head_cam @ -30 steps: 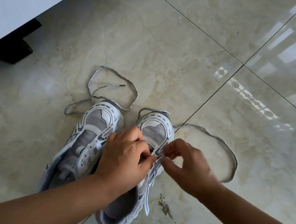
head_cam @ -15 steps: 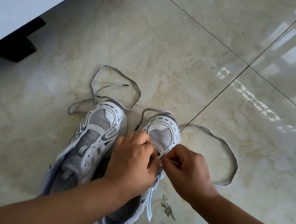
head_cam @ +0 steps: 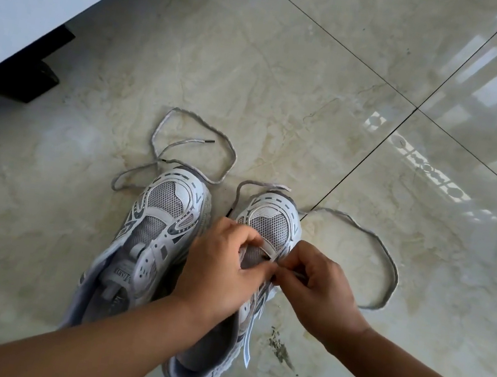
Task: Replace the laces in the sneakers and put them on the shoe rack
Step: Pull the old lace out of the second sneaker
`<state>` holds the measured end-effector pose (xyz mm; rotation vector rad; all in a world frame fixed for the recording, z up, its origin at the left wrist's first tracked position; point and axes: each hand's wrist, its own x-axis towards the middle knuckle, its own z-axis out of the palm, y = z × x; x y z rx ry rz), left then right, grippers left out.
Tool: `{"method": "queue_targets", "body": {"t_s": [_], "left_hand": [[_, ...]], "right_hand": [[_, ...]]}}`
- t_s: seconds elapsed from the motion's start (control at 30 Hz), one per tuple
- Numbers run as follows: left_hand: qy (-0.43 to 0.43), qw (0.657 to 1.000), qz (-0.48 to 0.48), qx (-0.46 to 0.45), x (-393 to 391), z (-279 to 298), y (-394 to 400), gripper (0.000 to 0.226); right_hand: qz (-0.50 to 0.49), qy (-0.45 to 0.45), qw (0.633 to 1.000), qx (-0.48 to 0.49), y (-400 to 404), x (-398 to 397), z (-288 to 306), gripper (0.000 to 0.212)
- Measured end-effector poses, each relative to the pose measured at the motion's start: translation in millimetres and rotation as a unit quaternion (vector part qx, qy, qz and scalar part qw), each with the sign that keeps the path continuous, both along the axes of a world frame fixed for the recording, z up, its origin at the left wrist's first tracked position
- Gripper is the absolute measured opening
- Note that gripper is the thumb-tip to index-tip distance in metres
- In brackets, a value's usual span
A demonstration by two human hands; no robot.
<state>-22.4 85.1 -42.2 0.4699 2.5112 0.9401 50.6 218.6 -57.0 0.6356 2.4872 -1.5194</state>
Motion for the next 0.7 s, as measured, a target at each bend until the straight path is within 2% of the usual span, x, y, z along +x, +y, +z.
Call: {"method": "queue_targets", "body": {"t_s": [0.1, 0.3, 0.47, 0.7], "left_hand": [[-0.042, 0.999, -0.011, 0.023, -10.1, 0.0, -1.2, 0.010], [-0.006, 0.994, -0.106, -0.014, -17.5, -5.9, 0.9, 0.002], [0.070, 0.958, -0.274, -0.039, -29.6, -12.7, 0.3, 0.008], [0.051, 0.975, -0.215, 0.015, -18.9, -20.0, -1.3, 0.011]], "right_hand": [[-0.016, -0.020, 0.999, -0.021, 0.7, -0.6, 0.1, 0.019], [-0.012, -0.023, 0.999, -0.023, 0.9, -2.2, 3.0, 0.010], [-0.008, -0.017, 1.000, -0.018, 2.5, -4.2, 3.9, 0.010], [0.012, -0.018, 1.000, -0.021, 5.3, -2.5, 5.9, 0.026]]}}
